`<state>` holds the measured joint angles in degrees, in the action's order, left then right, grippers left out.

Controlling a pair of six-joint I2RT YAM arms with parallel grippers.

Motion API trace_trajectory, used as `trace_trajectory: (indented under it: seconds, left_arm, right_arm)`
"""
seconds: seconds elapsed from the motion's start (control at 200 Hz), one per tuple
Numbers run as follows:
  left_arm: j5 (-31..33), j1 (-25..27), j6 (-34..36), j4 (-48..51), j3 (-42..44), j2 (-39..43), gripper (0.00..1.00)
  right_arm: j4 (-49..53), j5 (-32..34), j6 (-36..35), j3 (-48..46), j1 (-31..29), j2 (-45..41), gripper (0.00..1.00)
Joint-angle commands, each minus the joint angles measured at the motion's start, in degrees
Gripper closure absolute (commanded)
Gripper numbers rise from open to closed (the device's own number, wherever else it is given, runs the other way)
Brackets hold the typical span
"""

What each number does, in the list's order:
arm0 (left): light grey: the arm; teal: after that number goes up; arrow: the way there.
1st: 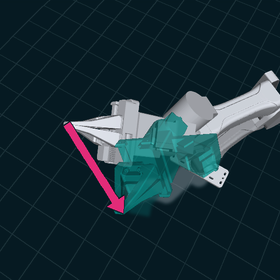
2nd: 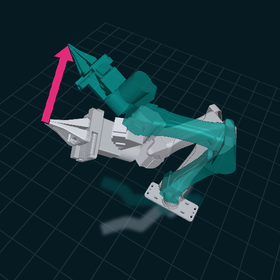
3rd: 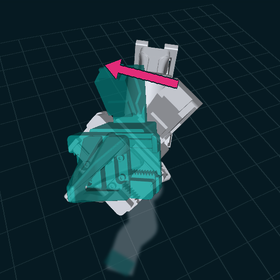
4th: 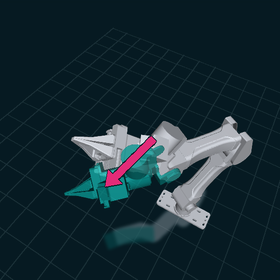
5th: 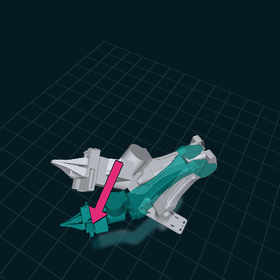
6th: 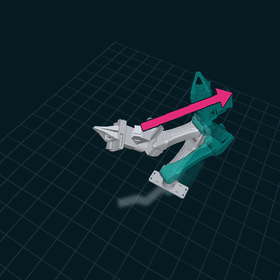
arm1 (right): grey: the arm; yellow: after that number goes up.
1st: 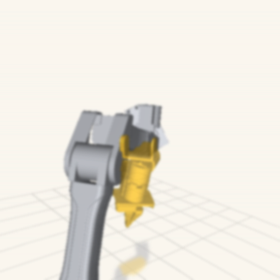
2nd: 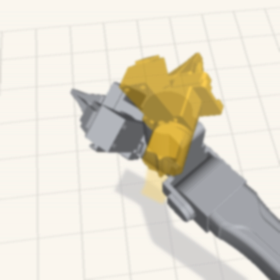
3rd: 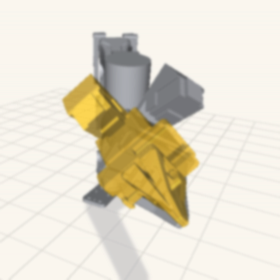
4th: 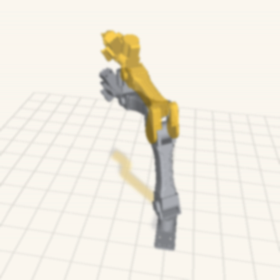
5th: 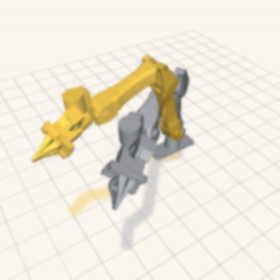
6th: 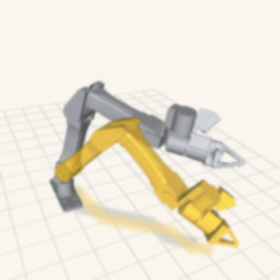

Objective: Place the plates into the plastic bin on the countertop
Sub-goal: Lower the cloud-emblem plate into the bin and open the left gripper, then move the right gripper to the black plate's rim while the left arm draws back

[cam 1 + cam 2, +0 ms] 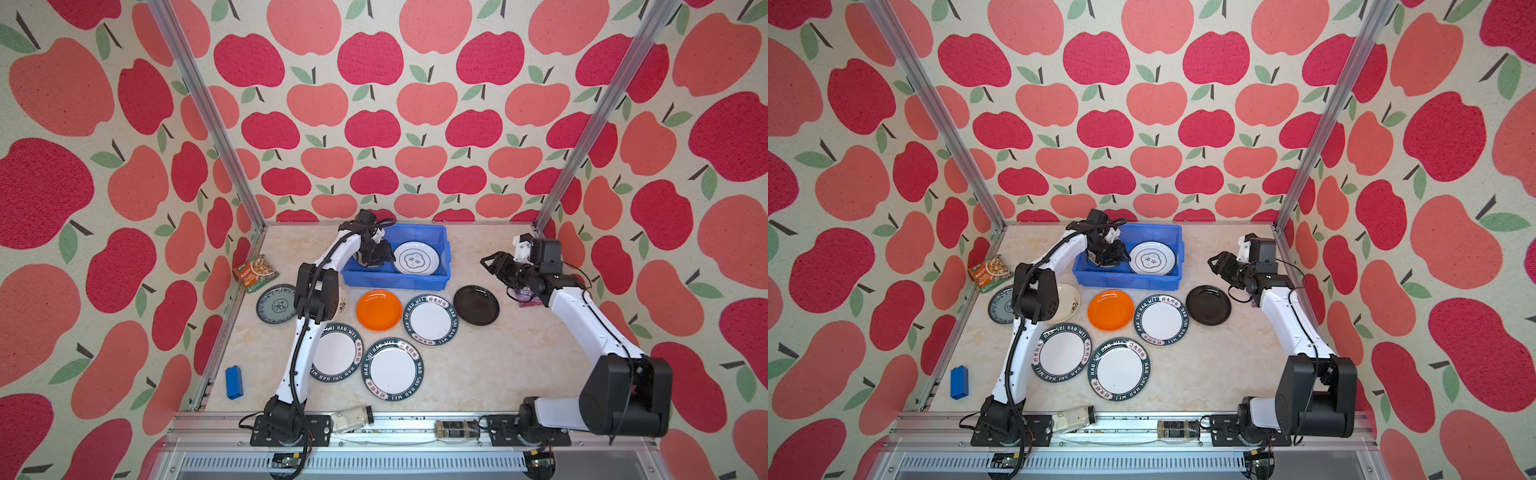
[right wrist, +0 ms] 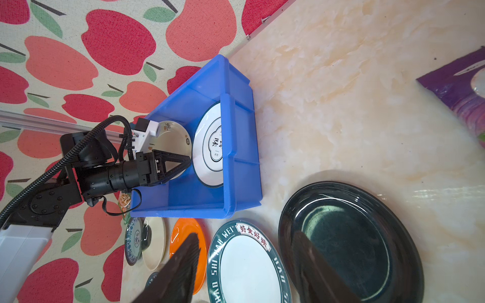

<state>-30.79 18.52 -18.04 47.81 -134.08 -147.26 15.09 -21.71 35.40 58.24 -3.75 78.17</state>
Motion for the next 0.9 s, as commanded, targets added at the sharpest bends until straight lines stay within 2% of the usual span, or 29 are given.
trace_trajectory:
  seconds: [0.0,0.215,0.455,0.62,0.81,0.895]
  left_arm:
    - [0.9,-0.5,1.3,1.0,-0.8,3.0,0.45]
    - [-3.0,-0.2,0.1,-0.2,-1.0,4.7,0.43]
    - [-1.9,0.4,0.0,-0.1,-0.1,8.3,0.42]
    - [-1.0,0.5,0.2,-0.6,2.8,13.1,0.42]
    - [-3.2,0.8,-1.7,-9.1,16.8,25.5,0.38]
    - [-5.9,0.8,-4.0,-16.3,26.2,32.6,0.31]
  right_arm:
    - [1.2,-0.2,-0.7,0.1,-0.3,-1.3,0.40]
    - [1.4,-0.7,-0.7,0.5,-0.3,-1.1,0.40]
    - [2.0,-0.3,-1.1,0.2,-0.1,-1.1,0.40]
    - [1.9,0.2,-1.2,-3.3,2.5,-2.7,0.40]
    - [3.3,-0.1,-1.5,-10.9,8.9,-6.3,0.44]
    - [5.0,1.3,-1.4,-13.6,10.5,-9.0,0.45]
